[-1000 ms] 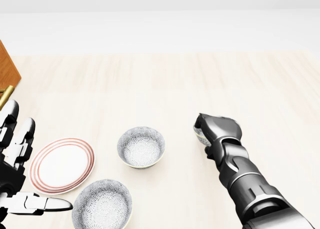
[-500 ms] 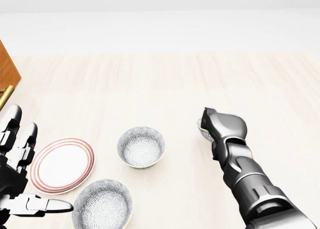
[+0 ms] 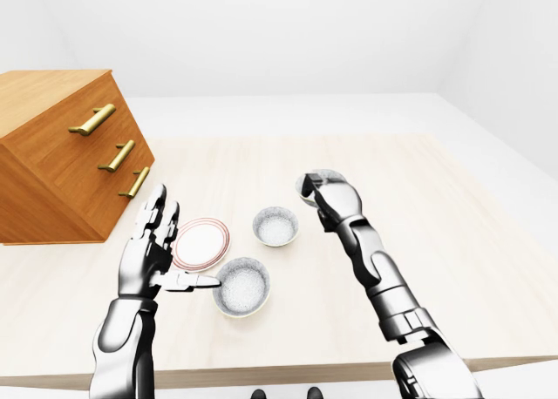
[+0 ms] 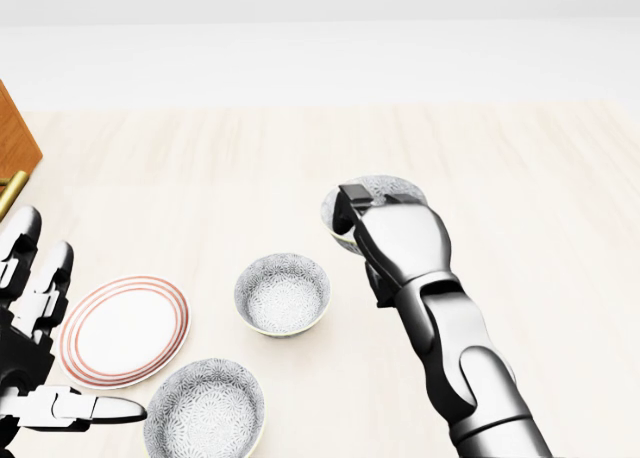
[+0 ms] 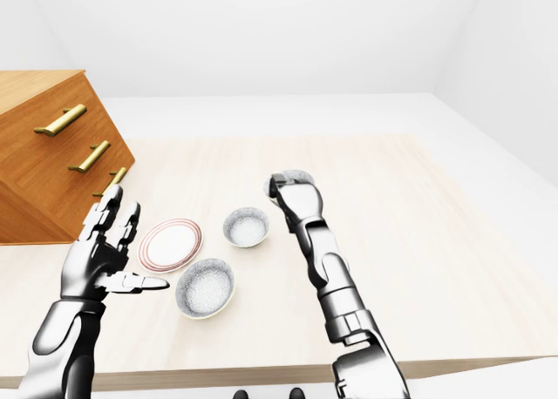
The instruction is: Stack the bowl at the front on the bowl in the middle.
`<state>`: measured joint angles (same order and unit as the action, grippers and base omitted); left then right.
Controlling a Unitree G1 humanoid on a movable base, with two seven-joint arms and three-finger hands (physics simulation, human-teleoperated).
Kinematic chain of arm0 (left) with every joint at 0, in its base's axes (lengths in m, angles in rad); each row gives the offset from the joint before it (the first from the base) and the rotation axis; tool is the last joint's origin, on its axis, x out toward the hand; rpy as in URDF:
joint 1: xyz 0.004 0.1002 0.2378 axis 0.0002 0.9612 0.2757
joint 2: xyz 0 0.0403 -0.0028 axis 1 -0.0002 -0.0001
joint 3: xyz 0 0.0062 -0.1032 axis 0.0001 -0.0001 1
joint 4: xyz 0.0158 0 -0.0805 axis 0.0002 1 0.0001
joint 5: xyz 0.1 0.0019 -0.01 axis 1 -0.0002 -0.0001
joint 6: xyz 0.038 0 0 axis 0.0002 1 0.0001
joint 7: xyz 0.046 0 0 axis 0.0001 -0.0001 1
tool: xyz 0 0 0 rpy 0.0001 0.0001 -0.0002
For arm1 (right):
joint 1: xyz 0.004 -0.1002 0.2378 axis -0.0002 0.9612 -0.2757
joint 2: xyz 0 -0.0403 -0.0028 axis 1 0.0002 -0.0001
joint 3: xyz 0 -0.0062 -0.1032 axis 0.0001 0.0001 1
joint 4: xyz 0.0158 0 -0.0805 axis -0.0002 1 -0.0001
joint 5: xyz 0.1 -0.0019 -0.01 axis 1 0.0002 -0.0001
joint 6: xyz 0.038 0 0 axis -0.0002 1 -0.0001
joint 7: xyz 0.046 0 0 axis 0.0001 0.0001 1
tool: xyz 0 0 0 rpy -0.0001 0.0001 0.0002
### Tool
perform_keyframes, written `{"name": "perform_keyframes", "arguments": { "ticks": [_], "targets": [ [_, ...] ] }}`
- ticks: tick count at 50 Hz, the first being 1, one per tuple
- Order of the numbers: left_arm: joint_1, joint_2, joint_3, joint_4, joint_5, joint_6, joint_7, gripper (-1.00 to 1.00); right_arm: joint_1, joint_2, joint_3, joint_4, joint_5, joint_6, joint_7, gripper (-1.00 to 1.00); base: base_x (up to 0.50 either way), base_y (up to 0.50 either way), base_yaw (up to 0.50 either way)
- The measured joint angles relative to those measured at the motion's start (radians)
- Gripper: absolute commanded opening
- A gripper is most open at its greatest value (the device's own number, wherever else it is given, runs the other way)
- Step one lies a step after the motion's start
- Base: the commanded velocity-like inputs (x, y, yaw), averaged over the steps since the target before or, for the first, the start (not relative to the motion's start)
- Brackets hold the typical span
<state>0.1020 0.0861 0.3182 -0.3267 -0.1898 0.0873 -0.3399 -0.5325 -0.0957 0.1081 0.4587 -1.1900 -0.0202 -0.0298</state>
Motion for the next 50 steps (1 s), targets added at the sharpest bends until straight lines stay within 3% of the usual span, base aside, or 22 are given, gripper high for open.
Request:
{"name": "perform_keyframes", "arguments": {
  "ticks": [9,24,50],
  "targets": [
    [0.0,-0.001,-0.001,-0.004,0.003,0.0,0.001,1.0,0.137,0.066,0.048,-0.243,-0.039,-0.067,0.074,-1.0,0.0,0.0,0.0],
    [0.002,-0.002,-0.002,0.003,0.007,0.0,0.003,1.0,0.233,0.151,0.12,-0.4,-0.06,-0.067,0.139,-1.0,0.0,0.0,0.0],
    [0.005,-0.002,0.003,0.015,0.007,0.0,0.004,1.0,0.202,0.208,0.159,-0.238,-0.073,-0.067,0.067,-1.0,0.0,0.0,0.0]
  ]
}}
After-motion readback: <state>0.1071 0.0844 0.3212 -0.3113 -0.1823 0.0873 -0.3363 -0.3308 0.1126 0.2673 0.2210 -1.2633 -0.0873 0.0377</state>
